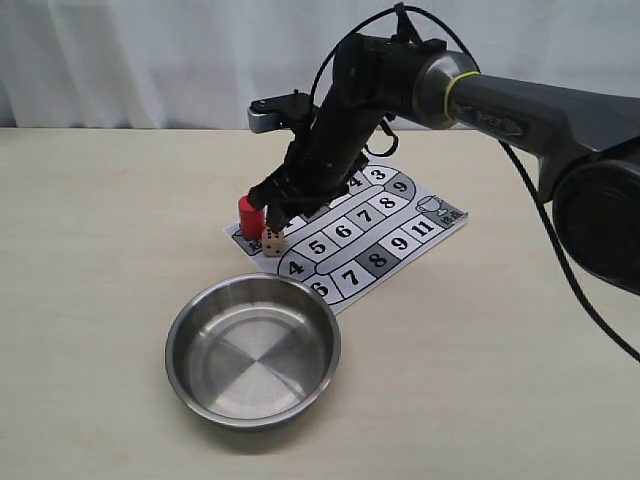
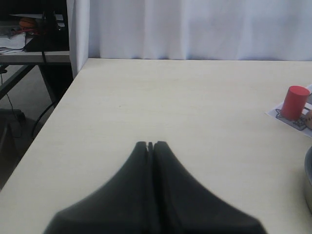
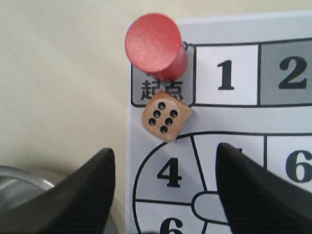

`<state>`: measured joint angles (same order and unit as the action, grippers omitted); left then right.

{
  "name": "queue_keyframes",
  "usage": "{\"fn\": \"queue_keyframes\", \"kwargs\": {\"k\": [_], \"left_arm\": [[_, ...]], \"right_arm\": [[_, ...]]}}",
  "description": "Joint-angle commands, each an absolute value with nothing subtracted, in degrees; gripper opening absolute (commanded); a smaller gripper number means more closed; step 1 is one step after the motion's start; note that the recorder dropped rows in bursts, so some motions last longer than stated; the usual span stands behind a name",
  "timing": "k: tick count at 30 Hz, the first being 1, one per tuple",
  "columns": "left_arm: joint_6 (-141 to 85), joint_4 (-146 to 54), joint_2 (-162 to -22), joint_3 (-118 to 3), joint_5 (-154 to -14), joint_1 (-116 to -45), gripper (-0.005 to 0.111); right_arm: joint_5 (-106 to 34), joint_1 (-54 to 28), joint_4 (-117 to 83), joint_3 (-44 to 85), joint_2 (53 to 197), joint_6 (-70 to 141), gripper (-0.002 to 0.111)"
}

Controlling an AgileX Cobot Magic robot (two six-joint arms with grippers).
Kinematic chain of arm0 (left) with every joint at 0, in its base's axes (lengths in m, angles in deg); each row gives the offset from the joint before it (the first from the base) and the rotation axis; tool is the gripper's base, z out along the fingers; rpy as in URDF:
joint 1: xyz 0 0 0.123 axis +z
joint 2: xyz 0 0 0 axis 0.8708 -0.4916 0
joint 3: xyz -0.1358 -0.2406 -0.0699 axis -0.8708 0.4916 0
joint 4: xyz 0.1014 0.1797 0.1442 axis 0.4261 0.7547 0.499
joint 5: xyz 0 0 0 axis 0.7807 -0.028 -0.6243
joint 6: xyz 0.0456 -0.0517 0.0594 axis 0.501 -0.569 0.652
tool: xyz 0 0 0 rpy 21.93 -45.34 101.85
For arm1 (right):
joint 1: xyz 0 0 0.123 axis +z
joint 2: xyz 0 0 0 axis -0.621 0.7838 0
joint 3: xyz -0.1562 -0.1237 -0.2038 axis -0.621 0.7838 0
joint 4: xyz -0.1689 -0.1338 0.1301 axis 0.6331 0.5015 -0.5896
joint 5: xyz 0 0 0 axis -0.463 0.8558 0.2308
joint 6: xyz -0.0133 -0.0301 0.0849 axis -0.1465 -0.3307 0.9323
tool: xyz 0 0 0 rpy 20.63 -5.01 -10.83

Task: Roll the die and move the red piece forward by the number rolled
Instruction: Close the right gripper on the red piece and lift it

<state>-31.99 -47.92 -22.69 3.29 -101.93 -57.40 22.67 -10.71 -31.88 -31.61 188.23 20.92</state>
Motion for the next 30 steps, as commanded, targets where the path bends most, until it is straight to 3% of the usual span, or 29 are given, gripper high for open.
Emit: {"fn": "queue_keyframes", "kwargs": {"k": [1, 10, 30], "left_arm": [[-32.0, -47.8, -22.7, 2.9, -101.2, -57.9, 0.000], [-32.0, -47.8, -22.7, 2.9, -101.2, -57.9, 0.000], [-32.0, -47.8, -22.7, 2.9, -101.2, -57.9, 0.000]], "right_arm": [[15.9, -10.5, -32.8, -32.1, 188.4, 20.6, 0.063], [-1.5, -8.2, -35.9, -32.1, 193.7, 17.5, 0.063], [-5.2, -8.2, -36.9, -32.1, 197.6, 17.1, 0.062]]}}
